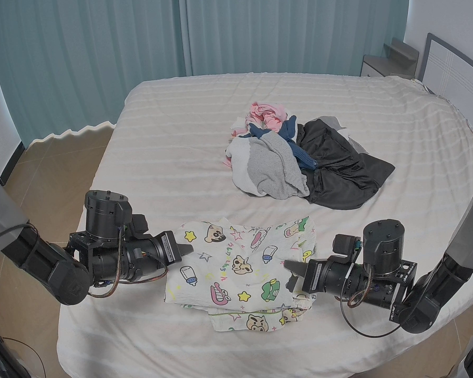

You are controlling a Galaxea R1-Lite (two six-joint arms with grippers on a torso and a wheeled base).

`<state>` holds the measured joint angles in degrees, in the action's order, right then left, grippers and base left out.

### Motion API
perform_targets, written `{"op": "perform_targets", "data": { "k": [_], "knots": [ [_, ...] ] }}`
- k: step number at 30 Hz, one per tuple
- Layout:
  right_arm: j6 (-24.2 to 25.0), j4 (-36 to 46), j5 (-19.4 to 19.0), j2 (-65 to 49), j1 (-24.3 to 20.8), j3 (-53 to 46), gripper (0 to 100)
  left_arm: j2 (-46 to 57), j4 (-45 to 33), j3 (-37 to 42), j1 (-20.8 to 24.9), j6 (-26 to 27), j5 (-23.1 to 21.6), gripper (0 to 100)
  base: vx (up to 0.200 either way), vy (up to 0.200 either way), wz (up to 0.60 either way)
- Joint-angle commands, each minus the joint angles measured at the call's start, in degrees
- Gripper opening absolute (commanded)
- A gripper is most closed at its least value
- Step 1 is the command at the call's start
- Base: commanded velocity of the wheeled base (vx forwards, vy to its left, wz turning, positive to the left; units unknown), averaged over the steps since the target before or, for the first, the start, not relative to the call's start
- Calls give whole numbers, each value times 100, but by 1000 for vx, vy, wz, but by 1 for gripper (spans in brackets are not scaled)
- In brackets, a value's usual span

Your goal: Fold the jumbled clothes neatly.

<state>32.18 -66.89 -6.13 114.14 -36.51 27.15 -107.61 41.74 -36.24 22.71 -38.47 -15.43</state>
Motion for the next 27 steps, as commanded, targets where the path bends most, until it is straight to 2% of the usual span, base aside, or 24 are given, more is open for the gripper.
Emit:
{"op": "perform_targets", "data": {
  "k": [1,10,13,22,27],
  "knots": [
    [-2,9,-72,-59,179,-96,0,3,1,-6,49,-2,-4,0,0,-200,0],
    [-2,9,-160,-111,338,-271,0,-15,1,21,207,-29,-4,0,0,-200,0],
    [-2,18,-257,-67,478,-298,0,-24,-8,3,295,-257,-4,0,0,-200,0],
    [-10,18,-406,126,839,-368,0,-322,18,-6,383,-292,84,0,0,-200,0],
    [-37,9,-406,249,856,-465,0,-437,27,12,462,-310,146,0,0,-200,0]
  ]
}}
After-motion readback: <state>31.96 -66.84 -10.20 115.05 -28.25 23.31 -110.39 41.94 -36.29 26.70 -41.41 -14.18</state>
